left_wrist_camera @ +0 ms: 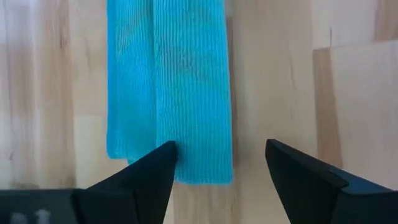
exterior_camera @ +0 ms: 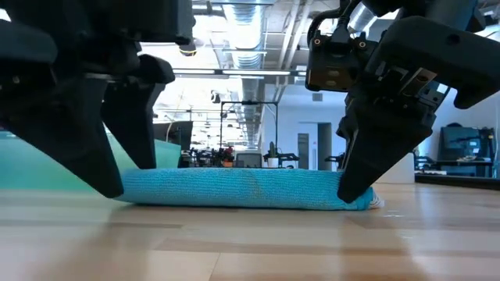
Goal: Roll microfiber towels into tight, uniform cylinder then place into a basket
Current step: Roll the blue towel
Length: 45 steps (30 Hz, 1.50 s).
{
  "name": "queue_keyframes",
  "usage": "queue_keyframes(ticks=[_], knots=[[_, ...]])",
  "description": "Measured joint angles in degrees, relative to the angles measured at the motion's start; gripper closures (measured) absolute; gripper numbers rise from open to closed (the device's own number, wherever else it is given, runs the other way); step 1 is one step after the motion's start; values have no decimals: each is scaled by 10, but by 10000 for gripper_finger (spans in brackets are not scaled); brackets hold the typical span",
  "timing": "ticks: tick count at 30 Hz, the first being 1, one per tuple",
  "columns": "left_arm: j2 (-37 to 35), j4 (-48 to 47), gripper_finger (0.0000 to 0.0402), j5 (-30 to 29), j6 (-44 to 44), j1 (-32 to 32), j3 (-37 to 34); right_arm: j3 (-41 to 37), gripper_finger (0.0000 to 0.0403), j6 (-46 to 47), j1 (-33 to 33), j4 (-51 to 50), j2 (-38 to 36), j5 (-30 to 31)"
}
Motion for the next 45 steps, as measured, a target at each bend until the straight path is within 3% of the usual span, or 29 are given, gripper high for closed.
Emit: queue_keyframes(ticks=[13,17,24,29,37,40,45], knots=[[-5,87,198,-13,-34,9,-75,0,373,-6,0,7,0,-18],[-4,95,248,-17,-41,19,-84,0,379,-20,1,9,0,-34],[-4,92,383,12,-62,26,-86,0,373,-21,0,13,0,-65],[-2,78,381,109,-107,35,-53,0,380,-23,2,18,1,-135],[3,84,389,356,-178,56,25,11,374,1,19,64,7,-324],[3,82,385,393,-210,64,31,17,378,-7,21,68,7,-335],[12,61,381,391,-235,78,30,17,375,23,5,39,11,-295]])
